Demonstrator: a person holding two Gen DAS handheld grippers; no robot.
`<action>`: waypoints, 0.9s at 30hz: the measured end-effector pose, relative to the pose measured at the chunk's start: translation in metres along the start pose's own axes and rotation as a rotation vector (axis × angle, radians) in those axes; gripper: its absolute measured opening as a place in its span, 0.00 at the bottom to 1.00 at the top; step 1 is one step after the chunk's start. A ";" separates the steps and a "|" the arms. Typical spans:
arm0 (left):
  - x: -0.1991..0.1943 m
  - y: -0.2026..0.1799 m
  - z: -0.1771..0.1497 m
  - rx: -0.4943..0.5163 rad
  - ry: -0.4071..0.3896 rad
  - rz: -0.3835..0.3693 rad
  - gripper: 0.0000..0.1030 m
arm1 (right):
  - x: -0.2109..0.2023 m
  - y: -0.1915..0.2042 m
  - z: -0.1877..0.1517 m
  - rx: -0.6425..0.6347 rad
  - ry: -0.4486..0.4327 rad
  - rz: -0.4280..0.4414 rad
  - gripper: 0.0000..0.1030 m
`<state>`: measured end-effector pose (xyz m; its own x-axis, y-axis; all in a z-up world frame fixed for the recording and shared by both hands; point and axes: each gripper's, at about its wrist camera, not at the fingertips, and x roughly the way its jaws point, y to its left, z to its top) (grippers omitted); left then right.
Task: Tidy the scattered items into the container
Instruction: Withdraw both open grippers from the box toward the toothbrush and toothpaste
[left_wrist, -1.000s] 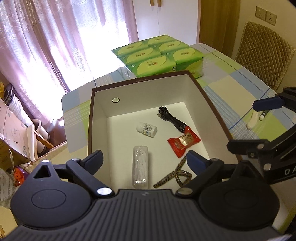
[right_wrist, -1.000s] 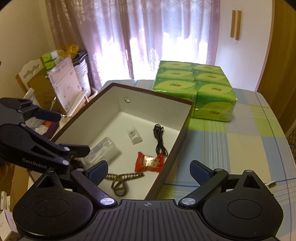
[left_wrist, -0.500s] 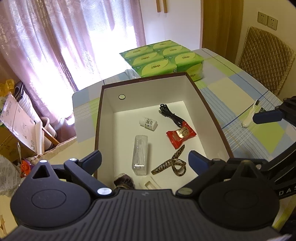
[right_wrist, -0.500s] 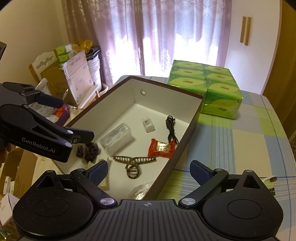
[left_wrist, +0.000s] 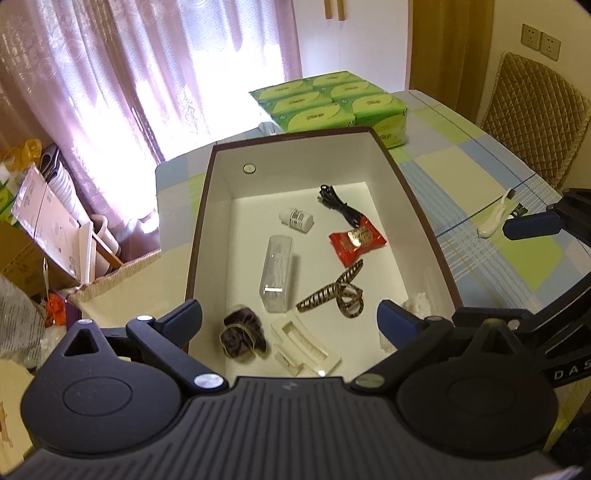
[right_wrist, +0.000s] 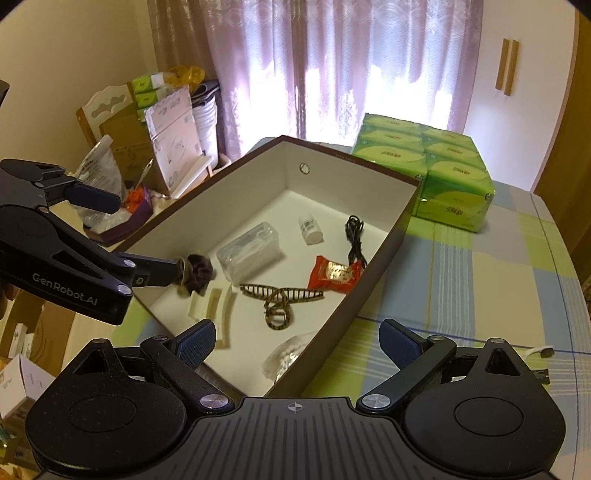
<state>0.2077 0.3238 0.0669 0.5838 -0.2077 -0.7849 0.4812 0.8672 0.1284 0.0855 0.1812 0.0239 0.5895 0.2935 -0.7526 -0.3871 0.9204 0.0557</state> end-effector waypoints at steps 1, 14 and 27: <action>-0.001 0.000 -0.003 -0.006 0.003 0.000 0.97 | 0.000 0.001 -0.001 -0.002 0.003 0.002 0.97; -0.006 -0.002 -0.031 -0.071 0.046 0.007 0.97 | 0.004 0.008 -0.020 -0.037 0.050 0.042 0.97; -0.007 -0.019 -0.057 -0.150 0.106 0.025 0.97 | -0.002 0.000 -0.032 -0.056 0.057 0.051 0.97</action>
<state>0.1579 0.3347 0.0355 0.5187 -0.1430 -0.8429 0.3596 0.9310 0.0633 0.0616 0.1725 0.0048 0.5270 0.3232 -0.7860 -0.4556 0.8882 0.0598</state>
